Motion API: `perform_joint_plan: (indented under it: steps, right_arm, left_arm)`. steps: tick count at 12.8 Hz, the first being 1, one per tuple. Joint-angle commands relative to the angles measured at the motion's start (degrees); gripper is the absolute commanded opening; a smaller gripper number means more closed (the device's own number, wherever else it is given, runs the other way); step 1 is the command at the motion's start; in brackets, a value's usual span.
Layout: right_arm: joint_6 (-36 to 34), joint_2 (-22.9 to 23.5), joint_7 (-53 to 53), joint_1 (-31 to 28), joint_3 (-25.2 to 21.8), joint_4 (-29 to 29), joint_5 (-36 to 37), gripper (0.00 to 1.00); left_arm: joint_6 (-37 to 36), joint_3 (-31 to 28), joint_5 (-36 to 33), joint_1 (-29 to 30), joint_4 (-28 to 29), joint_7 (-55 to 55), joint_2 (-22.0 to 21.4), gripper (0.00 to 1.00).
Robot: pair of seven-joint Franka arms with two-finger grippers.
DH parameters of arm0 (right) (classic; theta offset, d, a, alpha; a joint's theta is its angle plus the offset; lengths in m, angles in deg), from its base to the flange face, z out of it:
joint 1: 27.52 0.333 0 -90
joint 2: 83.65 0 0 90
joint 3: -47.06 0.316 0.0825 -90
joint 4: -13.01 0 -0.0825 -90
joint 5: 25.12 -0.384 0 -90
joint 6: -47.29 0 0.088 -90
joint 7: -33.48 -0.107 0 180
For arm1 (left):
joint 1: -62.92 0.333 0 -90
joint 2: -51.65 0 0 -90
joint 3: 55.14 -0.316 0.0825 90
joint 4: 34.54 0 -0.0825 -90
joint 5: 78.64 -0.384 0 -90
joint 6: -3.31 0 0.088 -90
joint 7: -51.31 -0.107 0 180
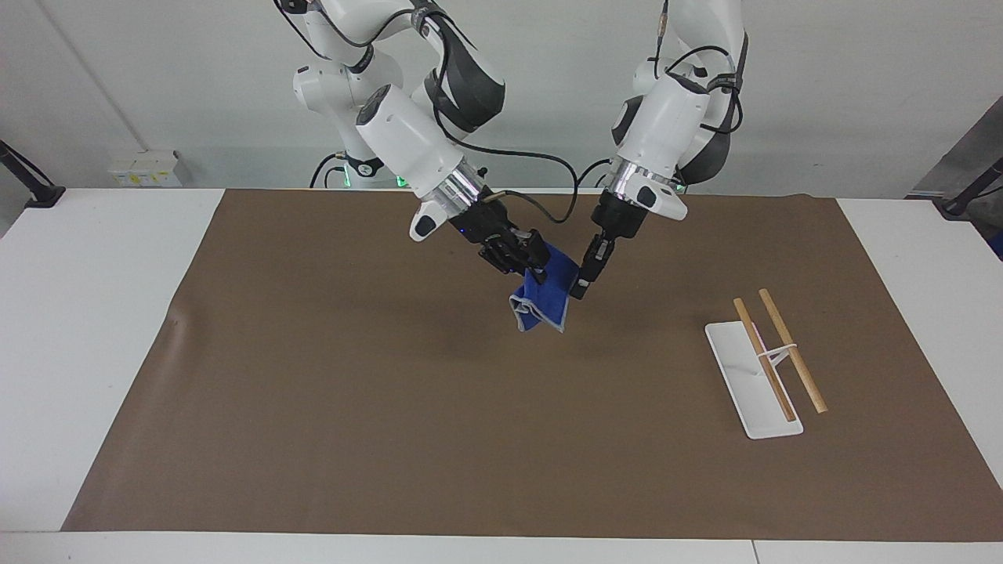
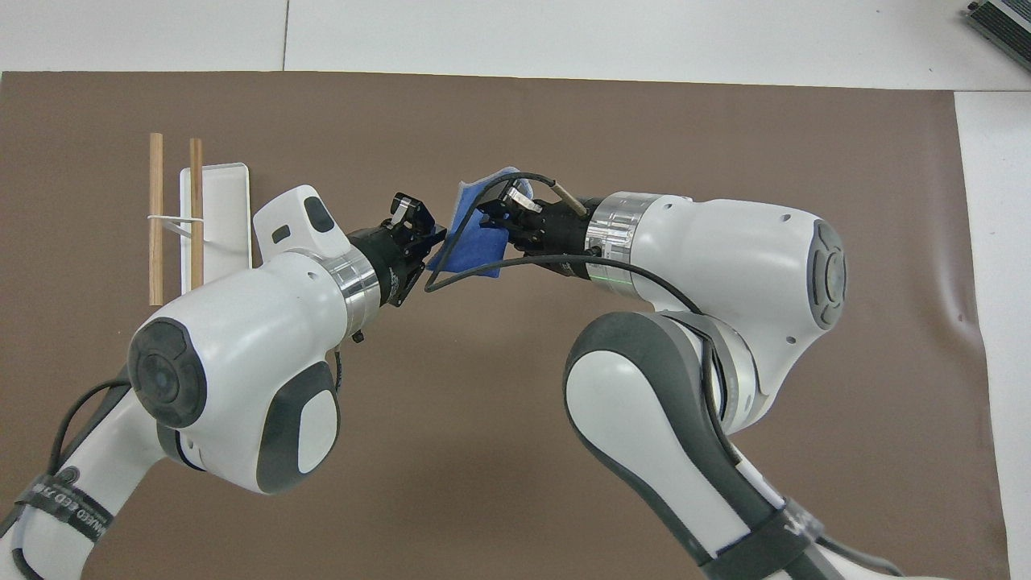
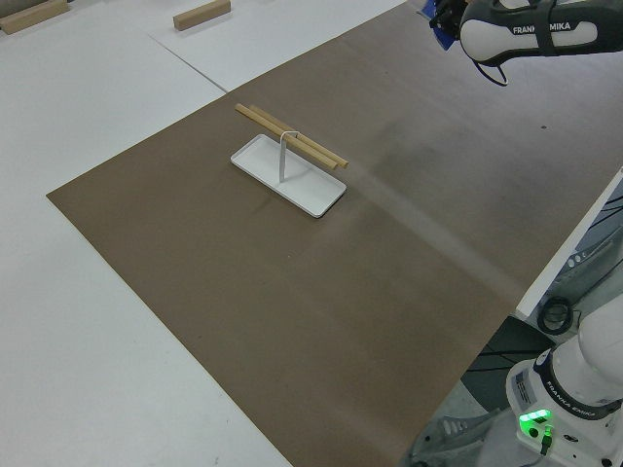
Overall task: Right arm passes towel to left arm to hang
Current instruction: 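Close the left gripper on the towel edge beside the right gripper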
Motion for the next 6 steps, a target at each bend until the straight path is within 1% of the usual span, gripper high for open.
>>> perform_joint_plan:
  steps: [1,2,4,5,6]
  right_arm:
    - [-0.1,0.3,-0.1,-0.1,0.0,-0.6,-0.7,0.00]
    - [-0.1,0.3,-0.1,-0.1,0.0,-0.6,-0.7,0.00]
    - [-0.1,0.3,-0.1,-0.1,0.0,-0.6,-0.7,0.00]
    - [-0.1,0.3,0.0,-0.1,0.0,-0.6,-0.7,0.00]
    - [-0.1,0.3,0.3,-0.1,0.0,-0.5,-0.7,0.00]
  left_arm:
    - [-1.6,-0.8,1.4,-0.2,-0.3,-2.4,-0.3,0.61]
    - [-2.3,-0.8,1.5,0.1,-0.3,-2.2,-0.4,0.89]
    - [-4.3,-0.9,2.8,0.1,-0.3,-0.8,-0.5,0.92]
    - [-4.5,-0.9,3.4,0.1,-0.3,0.6,-0.6,0.98]
    - [-4.7,-0.9,3.4,0.1,-0.3,2.0,-0.6,1.00]
